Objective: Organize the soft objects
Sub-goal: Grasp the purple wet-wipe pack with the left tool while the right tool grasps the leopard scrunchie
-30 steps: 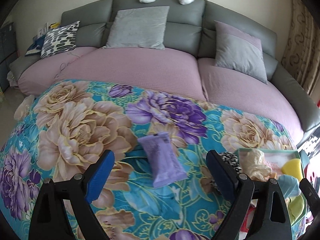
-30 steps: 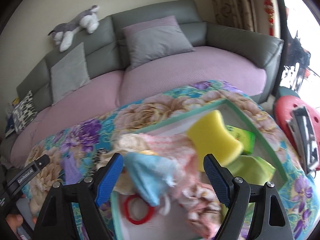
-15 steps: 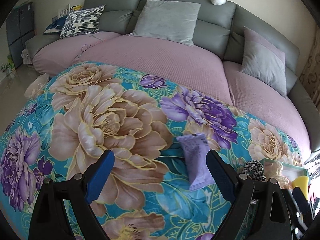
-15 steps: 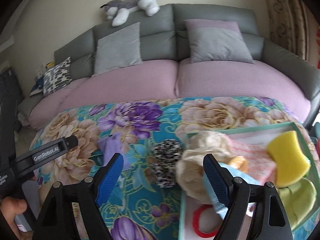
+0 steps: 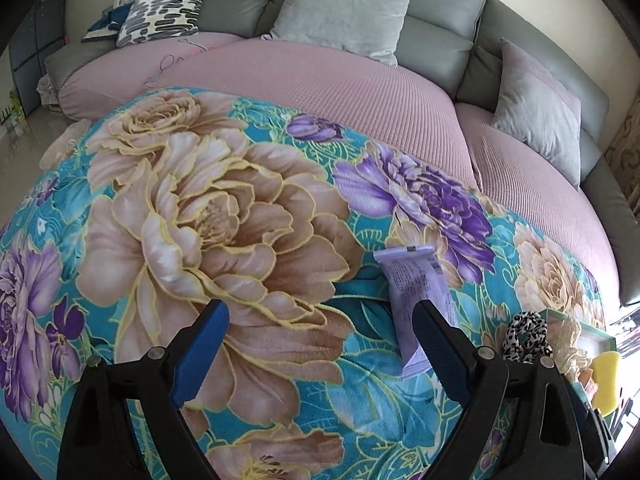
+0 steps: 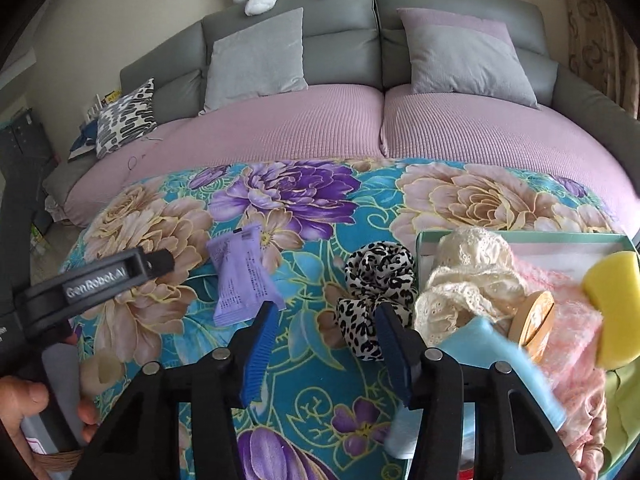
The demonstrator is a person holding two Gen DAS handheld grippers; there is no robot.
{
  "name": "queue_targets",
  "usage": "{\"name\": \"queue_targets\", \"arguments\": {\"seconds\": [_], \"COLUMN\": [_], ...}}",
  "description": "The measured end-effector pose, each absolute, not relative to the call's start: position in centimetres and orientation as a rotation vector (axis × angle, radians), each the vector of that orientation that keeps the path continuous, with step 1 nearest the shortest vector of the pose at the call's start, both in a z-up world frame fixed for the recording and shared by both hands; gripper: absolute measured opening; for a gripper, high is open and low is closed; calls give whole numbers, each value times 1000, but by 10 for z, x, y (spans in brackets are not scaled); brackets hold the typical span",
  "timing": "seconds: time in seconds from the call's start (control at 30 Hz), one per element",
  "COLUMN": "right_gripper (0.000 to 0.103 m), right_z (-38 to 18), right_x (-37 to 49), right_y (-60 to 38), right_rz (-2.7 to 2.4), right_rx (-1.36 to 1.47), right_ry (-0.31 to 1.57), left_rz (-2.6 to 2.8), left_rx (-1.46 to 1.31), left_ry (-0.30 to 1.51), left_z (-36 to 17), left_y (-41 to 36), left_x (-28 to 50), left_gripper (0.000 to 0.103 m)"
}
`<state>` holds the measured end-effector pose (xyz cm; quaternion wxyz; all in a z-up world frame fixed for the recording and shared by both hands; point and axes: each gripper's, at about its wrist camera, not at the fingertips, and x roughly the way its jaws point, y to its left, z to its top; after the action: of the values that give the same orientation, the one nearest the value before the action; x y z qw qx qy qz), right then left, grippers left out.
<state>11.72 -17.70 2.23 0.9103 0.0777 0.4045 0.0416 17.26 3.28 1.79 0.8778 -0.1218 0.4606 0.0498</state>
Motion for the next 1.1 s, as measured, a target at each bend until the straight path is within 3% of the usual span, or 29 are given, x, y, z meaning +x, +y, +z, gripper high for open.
{"name": "queue_targets", "arguments": {"seconds": [0.57, 0.87, 1.1], "right_gripper": [51, 51, 43], "right_z": [4, 19, 18], "right_x": [116, 114, 116], "right_y": [-237, -209, -194], "right_rz": [-9, 44, 74], "right_rx": [321, 204, 157], "right_ry": [878, 836, 837], "left_rz": [81, 51, 31], "left_rx": [-243, -229, -246], "left_ry": [1001, 1012, 1017], "left_z": [8, 5, 2], "left_y": [26, 17, 14], "left_x": [178, 180, 182], "left_gripper": [93, 93, 93]}}
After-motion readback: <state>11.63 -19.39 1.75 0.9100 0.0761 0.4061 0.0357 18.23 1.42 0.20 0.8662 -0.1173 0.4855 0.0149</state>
